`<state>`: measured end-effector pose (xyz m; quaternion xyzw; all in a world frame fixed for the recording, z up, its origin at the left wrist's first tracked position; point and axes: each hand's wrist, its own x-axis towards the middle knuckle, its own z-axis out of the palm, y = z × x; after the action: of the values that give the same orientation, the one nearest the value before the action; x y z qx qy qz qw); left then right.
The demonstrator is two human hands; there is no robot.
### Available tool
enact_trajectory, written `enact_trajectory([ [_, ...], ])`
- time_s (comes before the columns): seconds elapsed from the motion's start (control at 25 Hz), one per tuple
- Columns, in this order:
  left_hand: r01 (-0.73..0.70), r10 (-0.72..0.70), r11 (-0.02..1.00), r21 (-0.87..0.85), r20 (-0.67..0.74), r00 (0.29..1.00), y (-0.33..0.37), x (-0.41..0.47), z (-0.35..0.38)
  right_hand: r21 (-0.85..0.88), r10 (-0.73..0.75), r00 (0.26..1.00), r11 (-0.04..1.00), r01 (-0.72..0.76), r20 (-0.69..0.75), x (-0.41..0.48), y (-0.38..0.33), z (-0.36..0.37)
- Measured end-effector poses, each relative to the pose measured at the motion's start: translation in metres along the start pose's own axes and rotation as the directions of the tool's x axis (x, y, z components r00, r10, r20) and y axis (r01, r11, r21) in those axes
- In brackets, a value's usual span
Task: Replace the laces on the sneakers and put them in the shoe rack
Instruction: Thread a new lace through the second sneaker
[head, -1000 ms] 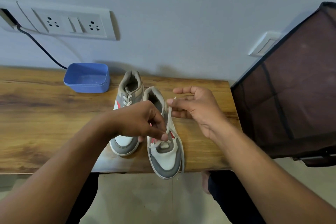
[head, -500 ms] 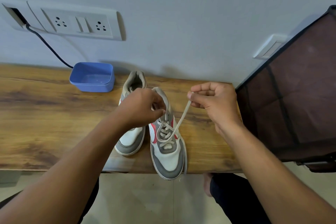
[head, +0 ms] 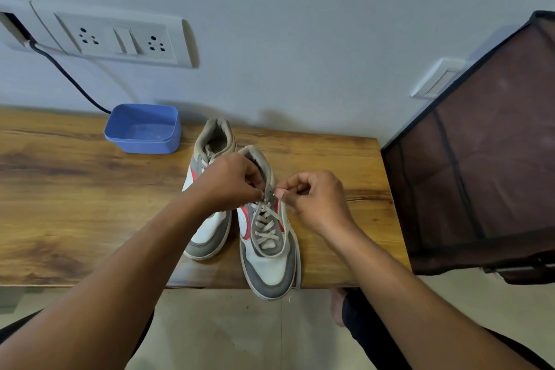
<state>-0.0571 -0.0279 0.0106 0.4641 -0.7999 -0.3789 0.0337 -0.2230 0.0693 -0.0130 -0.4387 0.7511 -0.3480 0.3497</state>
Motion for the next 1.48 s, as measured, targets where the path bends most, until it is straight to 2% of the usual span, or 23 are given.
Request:
enact_trajectory([
  [0.4,0.016,-0.017,0.999,-0.044,-0.020,1.000,-0.001,-0.002,0.003,0.230,0.130,0.984,0.968,-0.099,-0.121,-0.006,0.003,0.026],
  [0.52,0.013,-0.014,0.998,-0.053,-0.022,1.000,-0.002,-0.002,0.003,0.215,0.126,0.983,0.972,-0.095,-0.134,-0.008,0.001,0.027],
  [0.76,0.013,-0.015,0.998,-0.067,-0.040,0.999,-0.004,-0.002,0.005,0.057,-0.004,0.950,0.998,0.023,-0.313,-0.021,-0.002,0.038],
  [0.92,0.017,-0.019,0.997,-0.081,-0.023,1.000,-0.002,-0.002,0.005,0.174,0.051,0.964,0.985,-0.005,-0.260,-0.023,0.002,0.040],
  [1.04,0.010,-0.012,0.996,-0.083,-0.033,0.999,-0.001,0.001,0.007,0.138,0.020,0.970,0.990,0.014,-0.240,-0.018,0.002,0.035],
  [1.2,0.010,-0.015,0.995,-0.100,-0.047,0.999,0.000,0.001,0.011,0.277,0.161,0.954,0.957,-0.088,-0.254,-0.014,0.002,0.032],
  [1.32,0.008,-0.013,0.996,-0.092,-0.062,0.998,0.000,0.002,0.012,0.200,0.087,0.953,0.979,-0.029,-0.290,-0.021,0.004,0.039],
  [1.48,0.003,-0.008,0.996,-0.089,-0.063,0.998,-0.001,-0.001,0.010,-0.062,-0.121,0.942,0.992,0.106,-0.312,-0.032,0.003,0.045],
])
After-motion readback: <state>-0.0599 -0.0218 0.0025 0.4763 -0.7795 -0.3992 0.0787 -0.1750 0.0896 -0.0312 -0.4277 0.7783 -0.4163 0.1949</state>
